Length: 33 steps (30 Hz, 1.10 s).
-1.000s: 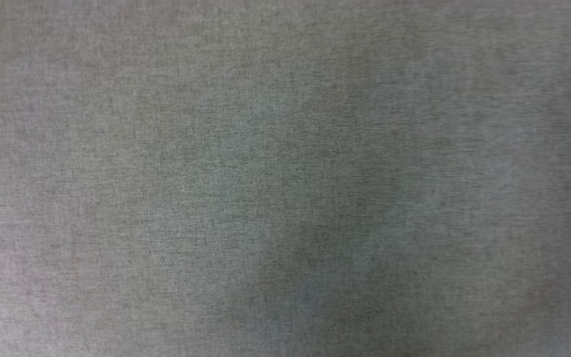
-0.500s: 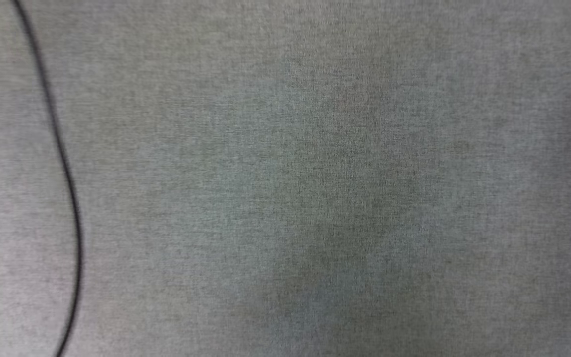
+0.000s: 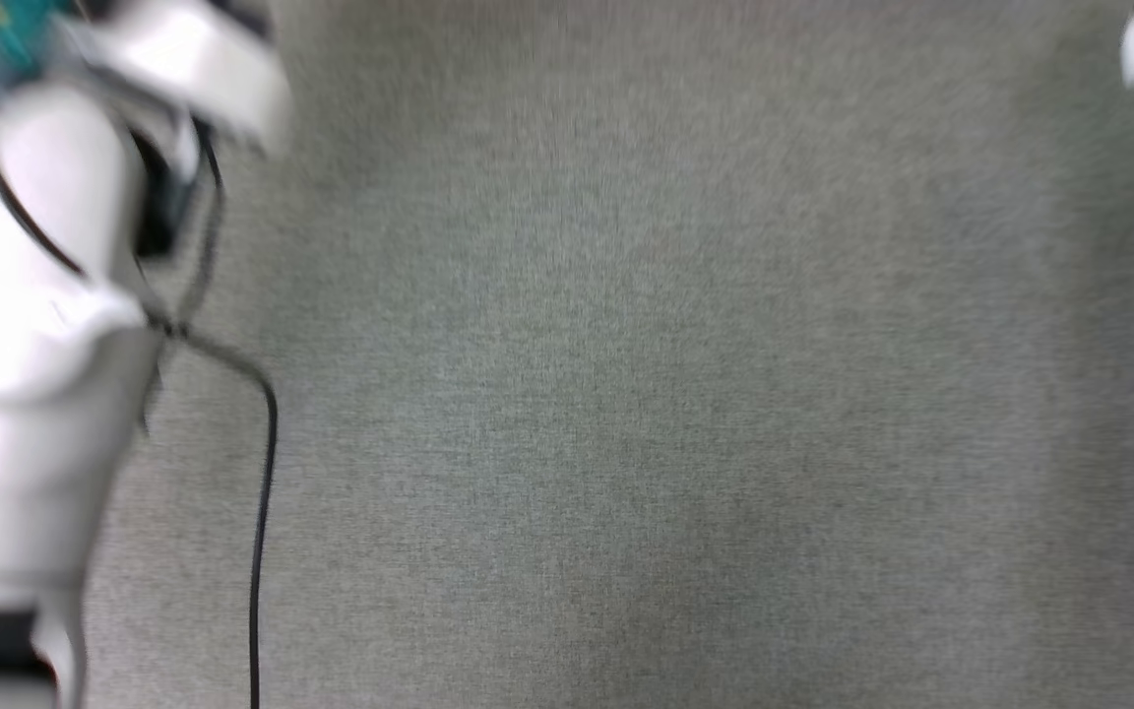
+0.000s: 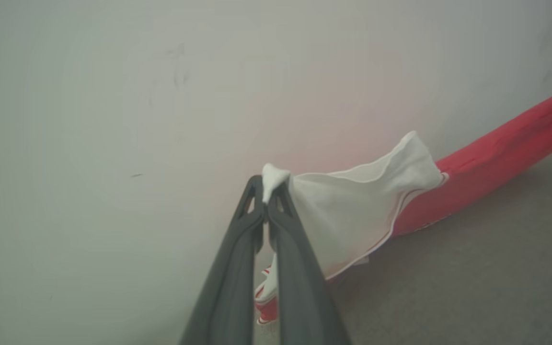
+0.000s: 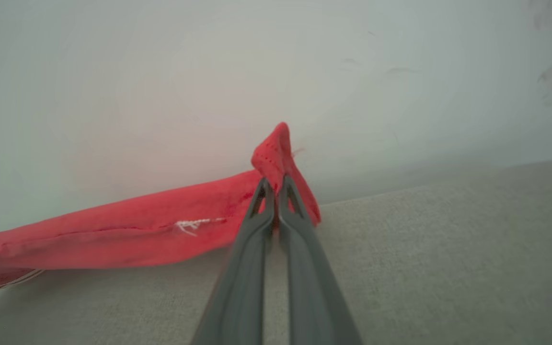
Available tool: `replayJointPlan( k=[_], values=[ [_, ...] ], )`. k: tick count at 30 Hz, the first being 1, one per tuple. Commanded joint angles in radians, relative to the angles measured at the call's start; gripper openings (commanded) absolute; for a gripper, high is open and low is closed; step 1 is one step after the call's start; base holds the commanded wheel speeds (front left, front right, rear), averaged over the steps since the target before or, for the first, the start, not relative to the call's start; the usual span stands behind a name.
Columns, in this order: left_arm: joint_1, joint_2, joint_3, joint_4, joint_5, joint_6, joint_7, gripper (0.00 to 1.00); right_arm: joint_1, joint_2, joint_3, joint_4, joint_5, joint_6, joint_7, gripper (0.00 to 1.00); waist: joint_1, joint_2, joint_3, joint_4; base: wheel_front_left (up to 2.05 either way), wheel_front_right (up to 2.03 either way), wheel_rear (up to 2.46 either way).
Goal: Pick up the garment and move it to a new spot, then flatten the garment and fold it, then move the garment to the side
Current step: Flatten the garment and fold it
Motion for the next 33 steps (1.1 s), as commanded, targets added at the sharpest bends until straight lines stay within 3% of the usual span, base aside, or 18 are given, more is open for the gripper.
replayJointPlan(
  k=[1,13,26,33],
  values=[
    [0.056,0.001,-0.003,-0.009,-0.010,0.008,-0.002,0.00,0.049,-0.011,0.009,-0.014,0.016,-0.001,0.003,0.00,0.0002,0.0000,-0.071,-0.003,0.00,0.00,0.00],
    [0.519,0.008,-0.047,-0.035,-0.082,0.033,0.001,0.00,0.468,-0.054,0.072,-0.089,0.222,-0.001,0.052,0.00,0.0002,0.0000,-0.261,0.003,0.00,0.00,0.00],
    [0.839,0.060,-0.099,-0.139,-0.131,0.046,0.067,0.00,0.730,-0.063,0.150,-0.152,0.387,-0.001,0.172,0.00,0.0002,0.0000,-0.404,0.016,0.00,0.00,0.00],
    [0.978,0.103,-0.118,-0.232,-0.152,0.060,0.109,0.00,0.847,-0.101,0.174,-0.191,0.458,-0.001,0.258,0.00,0.0002,0.0000,-0.474,0.021,0.00,0.00,0.00]
  ],
)
